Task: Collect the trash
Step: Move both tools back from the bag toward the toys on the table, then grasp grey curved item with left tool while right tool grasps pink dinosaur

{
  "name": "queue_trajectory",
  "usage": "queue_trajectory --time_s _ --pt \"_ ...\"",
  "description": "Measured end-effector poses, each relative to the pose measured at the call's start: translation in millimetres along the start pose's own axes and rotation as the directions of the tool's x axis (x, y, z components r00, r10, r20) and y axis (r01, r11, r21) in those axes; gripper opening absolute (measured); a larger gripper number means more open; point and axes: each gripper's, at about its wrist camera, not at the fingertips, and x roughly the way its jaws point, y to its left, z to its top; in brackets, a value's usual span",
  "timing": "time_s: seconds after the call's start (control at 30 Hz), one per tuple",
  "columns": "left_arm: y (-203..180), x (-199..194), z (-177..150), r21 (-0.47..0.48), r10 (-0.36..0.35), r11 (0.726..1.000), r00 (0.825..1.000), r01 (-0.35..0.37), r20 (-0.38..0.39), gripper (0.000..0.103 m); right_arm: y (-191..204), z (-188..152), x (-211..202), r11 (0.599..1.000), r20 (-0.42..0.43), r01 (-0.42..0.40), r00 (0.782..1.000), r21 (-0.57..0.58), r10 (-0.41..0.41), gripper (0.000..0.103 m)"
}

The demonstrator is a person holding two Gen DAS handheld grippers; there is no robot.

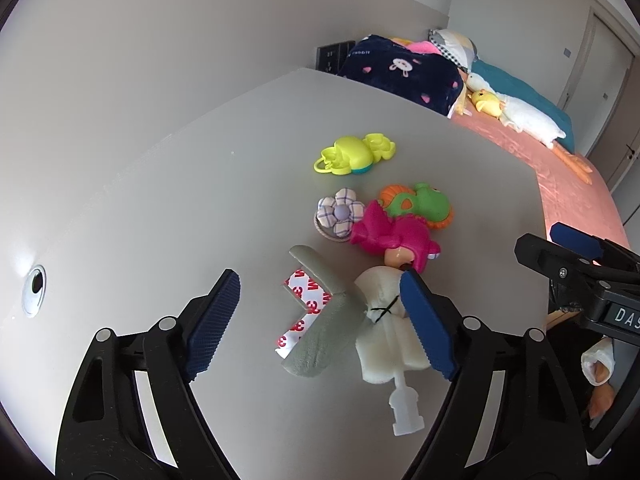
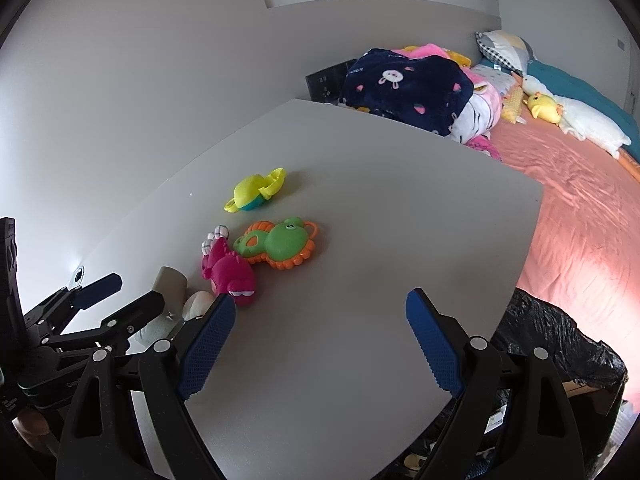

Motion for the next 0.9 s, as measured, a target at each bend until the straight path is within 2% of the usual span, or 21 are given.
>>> queue_trajectory --time_s 0.33,0.4,0.43,0.53,0.67,0.9 --pt "12.9 21.6 -3.8 -0.03 -0.015 0.999 0.999 0.013 -0.047 0.071 14.7 6.5 21.8 0.999 -0.035 -0.042 0.999 -0.025 0.041 0.088" --pt "15.1 23.5 -4.7 -0.037 -0.018 0.999 0.999 0.016 -0.048 0.059 19.2 7.0 26.6 0.998 -0.047 -0.055 0.997 -0.03 0.053 0.088" --pt "16.6 25.7 -5.1 -0.038 -0.022 0.999 0.998 0.02 -0.056 0.04 21.4 7.0 29.1 0.998 -0.052 -0.061 0.997 -0.033 0.059 0.088" --pt "22.0 23.5 -5.4 -0.057 -0.051 0.997 0.998 0.049 -0.043 0.025 28.8 6.8 36.6 0.996 -0.068 -0.075 0.995 -0.045 0.072 0.088" --pt "30.9 16.7 -3.5 -0.069 -0.028 0.997 0.999 0.027 -0.019 0.025 37.5 9.0 46.9 0.993 -0.09 -0.1 0.991 -0.055 0.095 0.087" --pt "49.8 2.3 1.1 -0.104 0.0 0.995 1.0 0.001 0.014 0.025 50.3 12.0 69.1 0.987 -0.146 -0.15 0.979 -0.053 0.141 0.068"
